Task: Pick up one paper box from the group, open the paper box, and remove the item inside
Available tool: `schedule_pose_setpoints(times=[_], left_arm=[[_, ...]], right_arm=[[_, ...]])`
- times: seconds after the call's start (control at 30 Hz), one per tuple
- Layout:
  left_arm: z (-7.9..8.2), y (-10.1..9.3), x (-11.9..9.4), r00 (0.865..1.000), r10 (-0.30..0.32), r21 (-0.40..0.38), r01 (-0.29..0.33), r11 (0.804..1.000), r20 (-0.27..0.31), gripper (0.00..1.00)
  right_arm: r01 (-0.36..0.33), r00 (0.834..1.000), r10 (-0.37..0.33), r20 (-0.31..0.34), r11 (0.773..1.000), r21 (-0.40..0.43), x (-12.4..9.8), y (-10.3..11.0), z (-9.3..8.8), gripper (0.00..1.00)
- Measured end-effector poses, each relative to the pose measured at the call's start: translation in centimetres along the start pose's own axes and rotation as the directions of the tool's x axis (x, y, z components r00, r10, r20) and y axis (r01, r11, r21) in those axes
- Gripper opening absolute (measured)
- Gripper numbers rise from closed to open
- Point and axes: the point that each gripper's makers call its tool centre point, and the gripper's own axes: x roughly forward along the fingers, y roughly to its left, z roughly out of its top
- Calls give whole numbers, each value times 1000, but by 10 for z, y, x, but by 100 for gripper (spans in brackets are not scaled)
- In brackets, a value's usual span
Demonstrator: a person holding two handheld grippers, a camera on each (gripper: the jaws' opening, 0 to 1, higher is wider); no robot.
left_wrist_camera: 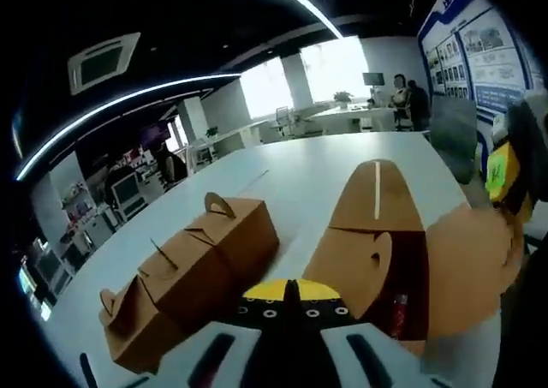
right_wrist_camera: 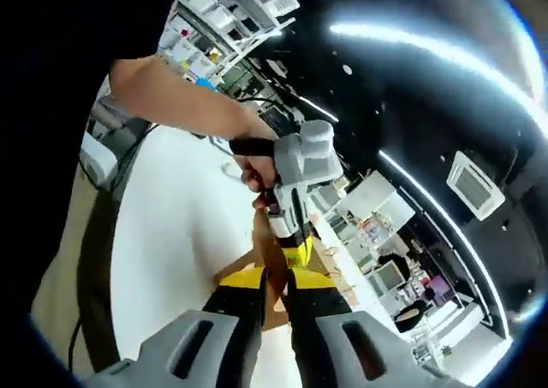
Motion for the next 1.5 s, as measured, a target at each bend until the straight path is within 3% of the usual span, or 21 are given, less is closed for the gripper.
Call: schedule_pose_setpoints(times=[0.1, 0.3, 0.43, 0.6, 0.8, 1.27, 1.5], left_arm=[[0, 0, 0, 1000, 2, 5, -2, 1000, -3, 4], [-1, 1, 1, 1000, 26, 4, -26, 1000, 9, 4], [-2, -2, 4, 1000, 27, 11, -27, 1000, 7, 5], [-2, -3, 2, 1000, 18, 14, -18, 1000, 5, 5], [-2, -5, 2, 1000, 20, 20, -20, 1000, 11, 5], [-2, -4, 2, 1000, 27, 61, -27, 998, 9, 5], [-2, -3, 2, 1000, 19, 44, -20, 999, 12, 5]], right_arm=[[-38, 999, 39, -11, 999, 31, -1, 10, -8, 5], [-76, 997, 69, 42, 977, 201, 3, 14, -11, 5], [-137, 990, 141, 1, 959, 249, 8, 28, -23, 5], [-177, 981, 191, -30, 951, 255, 14, 43, -37, 6], [-219, 971, 238, -15, 915, 339, 19, 48, -46, 6], [-256, 959, 282, -18, 894, 366, 36, 51, -62, 6], [-262, 957, 289, -9, 882, 392, 40, 49, -66, 6]])
